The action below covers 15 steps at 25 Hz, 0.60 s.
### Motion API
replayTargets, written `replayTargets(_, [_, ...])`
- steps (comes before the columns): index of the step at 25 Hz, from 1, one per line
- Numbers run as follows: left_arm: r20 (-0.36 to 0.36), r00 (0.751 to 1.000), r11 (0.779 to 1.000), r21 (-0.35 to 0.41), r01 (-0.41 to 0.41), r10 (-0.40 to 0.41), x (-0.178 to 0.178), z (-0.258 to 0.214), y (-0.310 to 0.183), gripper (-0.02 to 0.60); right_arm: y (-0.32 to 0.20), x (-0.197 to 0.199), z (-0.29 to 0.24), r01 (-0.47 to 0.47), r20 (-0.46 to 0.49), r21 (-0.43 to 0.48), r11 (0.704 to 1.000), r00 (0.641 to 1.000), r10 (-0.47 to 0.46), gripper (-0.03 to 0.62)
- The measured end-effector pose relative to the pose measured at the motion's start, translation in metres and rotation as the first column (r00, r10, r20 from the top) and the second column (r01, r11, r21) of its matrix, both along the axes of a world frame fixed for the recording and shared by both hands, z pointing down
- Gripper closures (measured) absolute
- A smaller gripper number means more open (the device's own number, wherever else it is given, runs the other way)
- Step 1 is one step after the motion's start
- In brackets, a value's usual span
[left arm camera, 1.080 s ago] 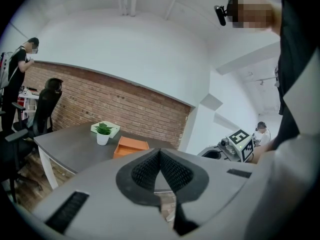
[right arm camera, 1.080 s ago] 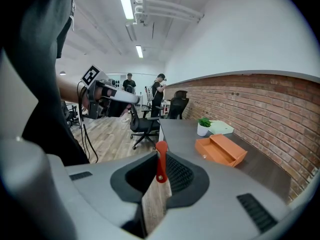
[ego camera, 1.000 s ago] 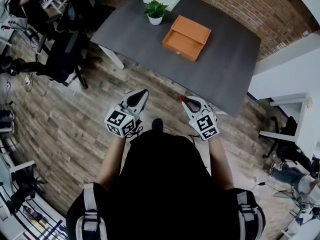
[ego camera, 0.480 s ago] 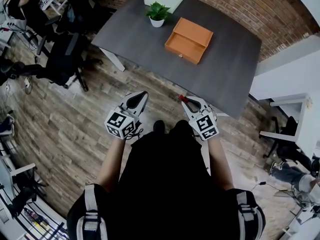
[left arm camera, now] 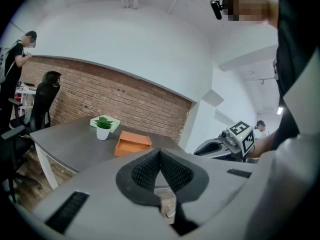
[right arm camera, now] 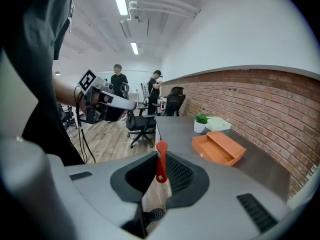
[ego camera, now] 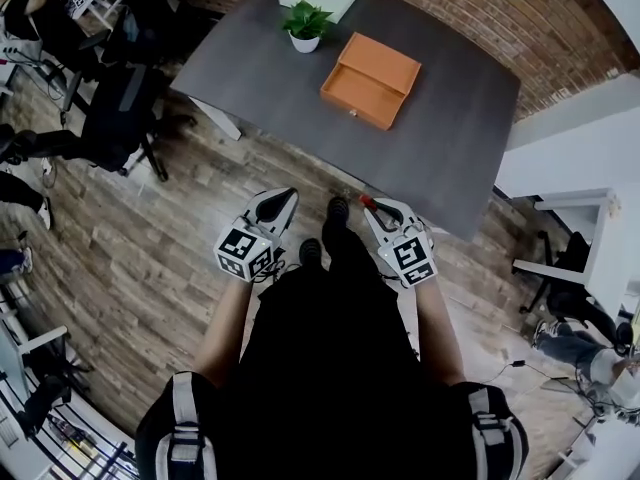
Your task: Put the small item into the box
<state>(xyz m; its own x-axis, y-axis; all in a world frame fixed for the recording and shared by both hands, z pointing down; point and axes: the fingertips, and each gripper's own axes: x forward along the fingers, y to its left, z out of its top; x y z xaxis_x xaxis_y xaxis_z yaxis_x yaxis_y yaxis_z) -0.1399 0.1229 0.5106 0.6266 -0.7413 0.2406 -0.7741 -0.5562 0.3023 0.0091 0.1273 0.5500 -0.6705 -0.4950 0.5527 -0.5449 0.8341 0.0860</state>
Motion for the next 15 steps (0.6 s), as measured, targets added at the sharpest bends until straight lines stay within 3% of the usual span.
replayTargets(10, [0.067, 0.997, 0.999, -0.028, 0.033, -0.031, -0.007, 0.006, -0.034, 0.558, -0.050, -0.027, -0.001, 0.104, 0.010, 0.040, 0.994, 0.994, -0.105, 0.528])
replayTargets(15, [0.086, 0.996, 0.999, -0.021, 0.037, -0.035, 0.010, 0.001, -0.075, 0.558, -0.086, -0.015, 0.005, 0.122, 0.032, 0.017, 0.992, 0.992, -0.123, 0.528])
